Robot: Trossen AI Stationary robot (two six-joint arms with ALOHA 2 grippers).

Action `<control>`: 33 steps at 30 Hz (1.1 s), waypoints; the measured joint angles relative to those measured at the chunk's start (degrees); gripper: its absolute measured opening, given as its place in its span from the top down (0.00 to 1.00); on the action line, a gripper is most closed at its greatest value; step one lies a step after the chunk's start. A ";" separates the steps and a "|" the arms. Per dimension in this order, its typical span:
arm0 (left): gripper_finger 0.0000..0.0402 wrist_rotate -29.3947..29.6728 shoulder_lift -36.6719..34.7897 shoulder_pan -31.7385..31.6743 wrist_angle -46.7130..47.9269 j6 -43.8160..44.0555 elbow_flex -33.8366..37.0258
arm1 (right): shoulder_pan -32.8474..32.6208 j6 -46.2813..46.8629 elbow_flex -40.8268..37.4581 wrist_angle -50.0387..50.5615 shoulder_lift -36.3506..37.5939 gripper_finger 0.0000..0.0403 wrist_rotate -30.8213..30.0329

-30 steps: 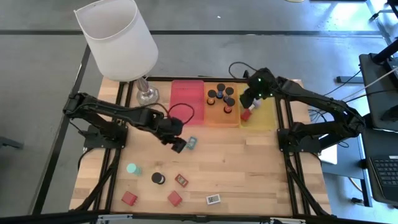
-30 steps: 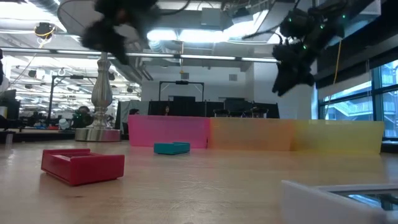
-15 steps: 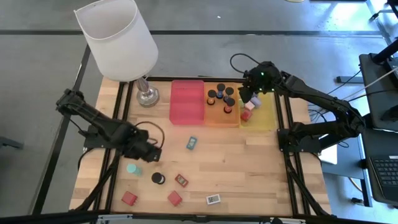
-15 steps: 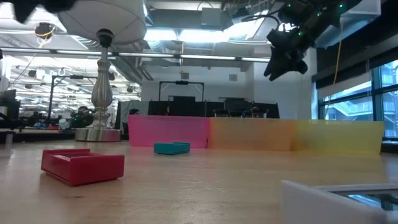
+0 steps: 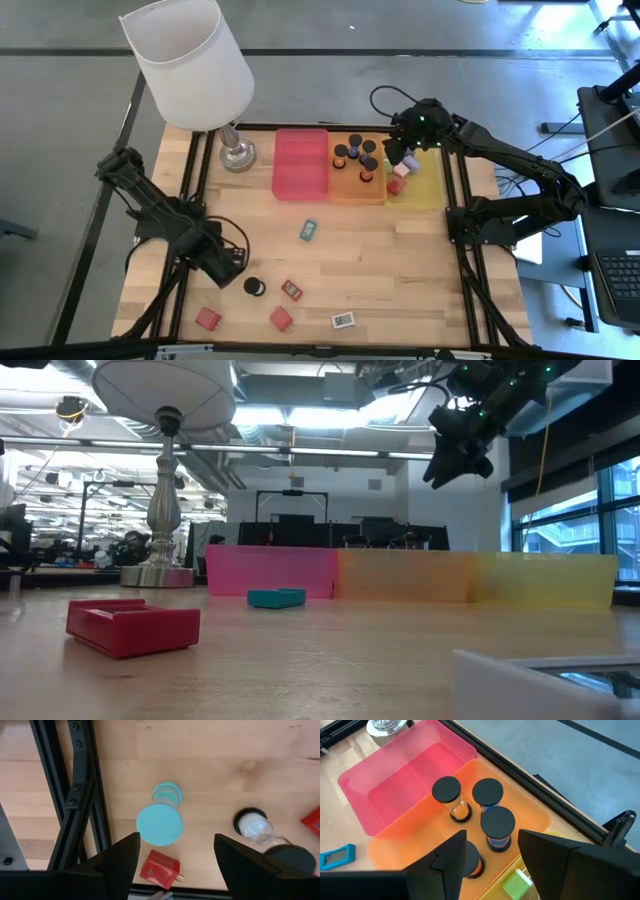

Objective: Pick & Place Office items
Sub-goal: Put the light blue hourglass into the orange bin

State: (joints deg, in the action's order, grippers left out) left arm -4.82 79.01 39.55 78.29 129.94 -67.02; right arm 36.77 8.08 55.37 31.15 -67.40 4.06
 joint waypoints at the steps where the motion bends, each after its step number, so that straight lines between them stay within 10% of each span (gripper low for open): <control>1: 0.37 0.04 0.39 0.02 -0.01 -0.01 0.01 | 0.00 0.00 0.00 -0.07 0.00 0.55 0.00; 33: 0.37 -2.20 8.95 2.47 -5.11 2.14 6.94 | 0.00 2.40 0.02 -0.11 -0.02 0.55 0.00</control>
State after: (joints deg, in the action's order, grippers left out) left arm -7.02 87.96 42.02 73.17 132.08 -60.07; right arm 36.77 10.48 55.40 31.05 -67.42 4.05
